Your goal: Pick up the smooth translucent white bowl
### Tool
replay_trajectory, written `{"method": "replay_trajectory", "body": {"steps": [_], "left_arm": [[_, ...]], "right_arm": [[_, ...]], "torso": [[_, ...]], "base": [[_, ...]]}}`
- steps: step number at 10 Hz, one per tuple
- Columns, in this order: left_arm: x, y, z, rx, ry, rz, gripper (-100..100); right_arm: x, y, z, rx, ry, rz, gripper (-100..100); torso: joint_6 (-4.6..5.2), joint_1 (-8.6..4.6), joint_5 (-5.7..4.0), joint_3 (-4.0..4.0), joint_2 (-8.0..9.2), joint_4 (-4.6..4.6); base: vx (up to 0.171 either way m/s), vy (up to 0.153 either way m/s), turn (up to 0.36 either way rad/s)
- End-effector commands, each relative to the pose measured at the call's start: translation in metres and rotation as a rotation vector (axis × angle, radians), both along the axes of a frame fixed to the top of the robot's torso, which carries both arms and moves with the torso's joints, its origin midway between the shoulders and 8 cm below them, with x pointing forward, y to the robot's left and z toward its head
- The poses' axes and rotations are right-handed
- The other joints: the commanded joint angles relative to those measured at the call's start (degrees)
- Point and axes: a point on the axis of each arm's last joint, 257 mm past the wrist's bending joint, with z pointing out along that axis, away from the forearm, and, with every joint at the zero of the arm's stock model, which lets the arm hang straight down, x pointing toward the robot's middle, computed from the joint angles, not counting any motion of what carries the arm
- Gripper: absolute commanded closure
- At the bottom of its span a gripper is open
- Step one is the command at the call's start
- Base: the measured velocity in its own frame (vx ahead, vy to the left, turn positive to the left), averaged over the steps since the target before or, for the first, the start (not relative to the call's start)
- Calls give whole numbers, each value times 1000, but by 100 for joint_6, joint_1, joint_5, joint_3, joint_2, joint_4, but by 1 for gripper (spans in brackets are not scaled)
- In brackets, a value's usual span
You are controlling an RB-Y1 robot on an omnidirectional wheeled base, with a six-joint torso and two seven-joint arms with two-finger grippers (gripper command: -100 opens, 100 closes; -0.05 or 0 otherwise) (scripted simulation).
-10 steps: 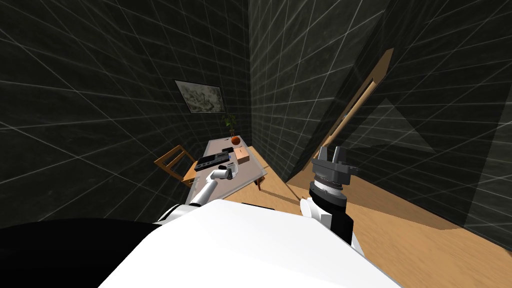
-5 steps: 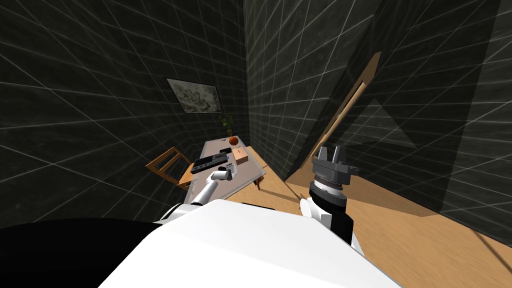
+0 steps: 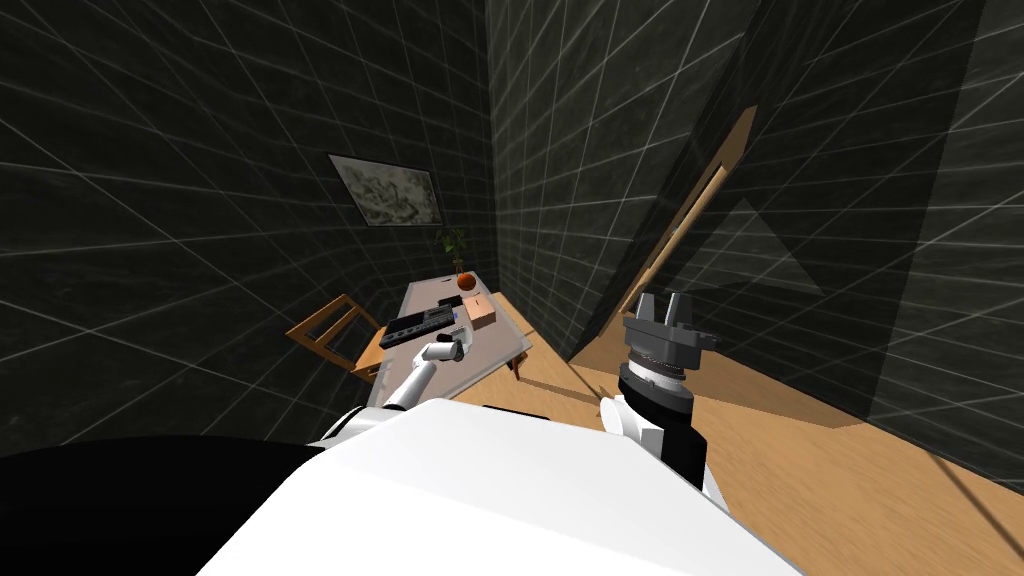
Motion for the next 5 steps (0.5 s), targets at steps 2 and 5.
{"method": "replay_trajectory", "body": {"steps": [2, 5], "left_arm": [[0, 0, 0, -1, 1, 0, 100], [3, -4, 9, 1, -2, -22, 100]], "right_arm": [[0, 0, 0, 0, 0, 0, 0], [0, 0, 0, 0, 0, 0, 0]], "torso": [[0, -2, -3, 2, 2, 2], [-6, -14, -11, 9, 9, 9]], "base": [[0, 0, 0], [1, -20, 86]]}}
